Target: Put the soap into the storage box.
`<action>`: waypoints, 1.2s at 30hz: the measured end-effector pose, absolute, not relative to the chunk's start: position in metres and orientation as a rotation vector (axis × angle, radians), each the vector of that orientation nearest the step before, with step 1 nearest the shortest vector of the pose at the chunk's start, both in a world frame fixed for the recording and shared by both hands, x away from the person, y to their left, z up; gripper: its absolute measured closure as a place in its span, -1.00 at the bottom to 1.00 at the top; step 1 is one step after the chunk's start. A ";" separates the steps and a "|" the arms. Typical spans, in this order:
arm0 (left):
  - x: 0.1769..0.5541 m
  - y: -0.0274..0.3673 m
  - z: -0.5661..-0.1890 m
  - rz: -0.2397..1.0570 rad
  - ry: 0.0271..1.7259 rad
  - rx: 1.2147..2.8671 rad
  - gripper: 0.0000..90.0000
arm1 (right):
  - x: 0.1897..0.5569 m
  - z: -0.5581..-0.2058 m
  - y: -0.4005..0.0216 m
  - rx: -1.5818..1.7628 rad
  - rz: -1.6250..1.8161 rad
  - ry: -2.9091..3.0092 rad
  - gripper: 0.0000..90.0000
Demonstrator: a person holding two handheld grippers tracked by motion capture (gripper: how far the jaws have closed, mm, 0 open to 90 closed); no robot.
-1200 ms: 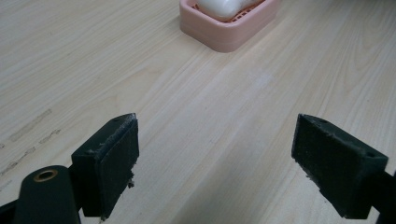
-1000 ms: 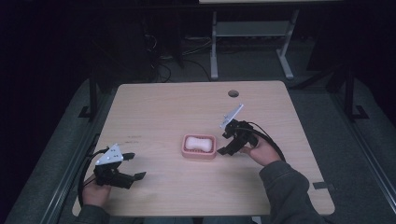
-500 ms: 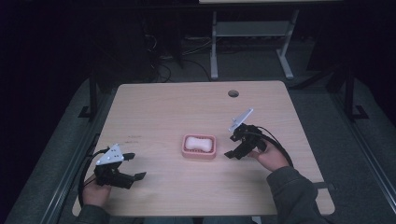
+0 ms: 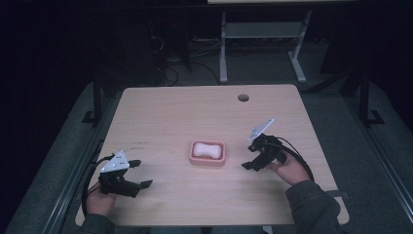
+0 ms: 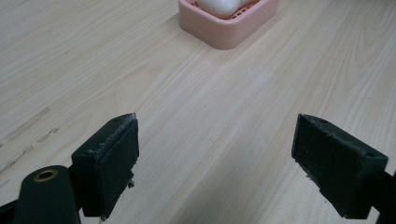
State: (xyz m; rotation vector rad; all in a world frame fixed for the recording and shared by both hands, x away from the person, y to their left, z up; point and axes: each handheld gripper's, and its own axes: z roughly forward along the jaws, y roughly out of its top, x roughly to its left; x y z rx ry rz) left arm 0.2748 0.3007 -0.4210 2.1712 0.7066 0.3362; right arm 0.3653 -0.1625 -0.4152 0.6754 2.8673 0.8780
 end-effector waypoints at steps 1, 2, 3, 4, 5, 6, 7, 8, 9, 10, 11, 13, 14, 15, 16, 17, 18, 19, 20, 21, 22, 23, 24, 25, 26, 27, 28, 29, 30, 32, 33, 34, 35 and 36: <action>0.275 0.301 -0.421 0.338 0.704 2.173 -0.67 | 0.365 -0.416 -0.164 0.662 0.885 2.864 -0.47; 0.275 0.300 -0.421 0.334 0.710 2.170 -0.67 | 0.364 -0.417 -0.166 0.664 0.891 2.860 -0.47; 0.274 0.300 -0.421 0.331 0.713 2.170 -0.67 | 0.363 -0.418 -0.167 0.667 0.894 2.859 -0.47; 0.274 0.300 -0.421 0.328 0.718 2.169 -0.67 | 0.361 -0.418 -0.168 0.668 0.897 2.858 -0.47; 0.274 0.300 -0.421 0.328 0.718 2.172 -0.67 | 0.360 -0.420 -0.170 0.668 0.891 2.859 -0.47; 0.274 0.300 -0.421 0.329 0.718 2.171 -0.67 | 0.359 -0.420 -0.172 0.674 0.889 2.857 -0.47; 0.274 0.300 -0.421 0.331 0.718 2.170 -0.67 | 0.359 -0.420 -0.173 0.668 0.891 2.854 -0.47; 0.274 0.300 -0.421 0.332 0.718 2.168 -0.67 | 0.358 -0.420 -0.175 0.680 0.896 2.854 -0.47; 0.274 0.300 -0.421 0.333 0.716 2.167 -0.67 | 0.357 -0.420 -0.176 0.699 0.891 2.857 -0.47; 0.275 0.301 -0.421 0.335 0.715 2.170 -0.67 | 0.357 -0.420 -0.178 0.688 0.897 2.849 -0.47; 0.274 0.301 -0.421 0.336 0.720 2.167 -0.67 | 0.355 -0.419 -0.179 0.708 0.901 2.847 -0.47; 0.274 0.301 -0.421 0.335 0.720 2.166 -0.67 | 0.353 -0.418 -0.181 0.701 0.908 2.835 -0.47; 0.274 0.301 -0.421 0.336 0.720 2.167 -0.67 | 0.352 -0.418 -0.182 0.703 0.906 2.834 -0.47; 0.274 0.301 -0.421 0.335 0.718 2.169 -0.67 | 0.351 -0.418 -0.183 0.705 0.911 2.831 -0.47; 0.274 0.301 -0.421 0.335 0.719 2.169 -0.67 | 0.350 -0.419 -0.184 0.707 0.907 2.831 -0.47; 0.274 0.301 -0.421 0.334 0.719 2.168 -0.67 | 0.349 -0.420 -0.185 0.720 0.908 2.833 -0.47; 0.274 0.301 -0.421 0.334 0.720 2.168 -0.67 | 0.349 -0.422 -0.188 0.721 0.905 2.830 -0.47; 0.274 0.301 -0.422 0.335 0.720 2.169 -0.67 | 0.348 -0.423 -0.190 0.734 0.907 2.829 -0.47; 0.274 0.301 -0.422 0.335 0.721 2.169 -0.67 | 0.346 -0.424 -0.191 0.747 0.910 2.831 -0.47; 0.274 0.301 -0.422 0.334 0.721 2.169 -0.67 | 0.345 -0.425 -0.193 0.744 0.907 2.829 -0.47; 0.274 0.301 -0.422 0.334 0.721 2.169 -0.67 | 0.344 -0.426 -0.195 0.752 0.902 2.827 -0.47; 0.274 0.301 -0.422 0.334 0.720 2.170 -0.67 | 0.343 -0.427 -0.196 0.762 0.904 2.827 -0.47; 0.274 0.301 -0.422 0.333 0.721 2.170 -0.67 | 0.341 -0.428 -0.198 0.769 0.906 2.825 -0.47; 0.274 0.300 -0.422 0.333 0.719 2.170 -0.67 | 0.341 -0.429 -0.199 0.771 0.910 2.823 -0.47; 0.274 0.300 -0.422 0.333 0.720 2.170 -0.67 | 0.340 -0.429 -0.201 0.772 0.909 2.820 -0.47; 0.274 0.300 -0.422 0.334 0.719 2.170 -0.67 | 0.338 -0.430 -0.202 0.788 0.914 2.822 -0.47; 0.274 0.300 -0.422 0.333 0.721 2.169 -0.67 | 0.337 -0.430 -0.203 0.789 0.917 2.819 -0.47; 0.274 0.299 -0.422 0.333 0.720 2.169 -0.67 | 0.336 -0.431 -0.204 0.789 0.915 2.815 -0.47; 0.274 0.299 -0.422 0.334 0.719 2.172 -0.67 | 0.335 -0.431 -0.205 0.800 0.922 2.815 -0.47; 0.274 0.299 -0.422 0.334 0.719 2.172 -0.67 | 0.332 -0.432 -0.208 0.795 0.920 2.808 -0.47; 0.274 0.299 -0.422 0.334 0.716 2.175 -0.67 | 0.331 -0.432 -0.208 0.812 0.926 2.809 -0.47; 0.274 0.299 -0.422 0.335 0.714 2.177 -0.67 | 0.330 -0.433 -0.210 0.813 0.926 2.805 -0.47; 0.274 0.299 -0.422 0.332 0.714 2.178 -0.67 | 0.328 -0.433 -0.211 0.812 0.930 2.803 -0.47; 0.274 0.298 -0.423 0.331 0.715 2.178 -0.67 | 0.327 -0.434 -0.213 0.814 0.936 2.797 -0.47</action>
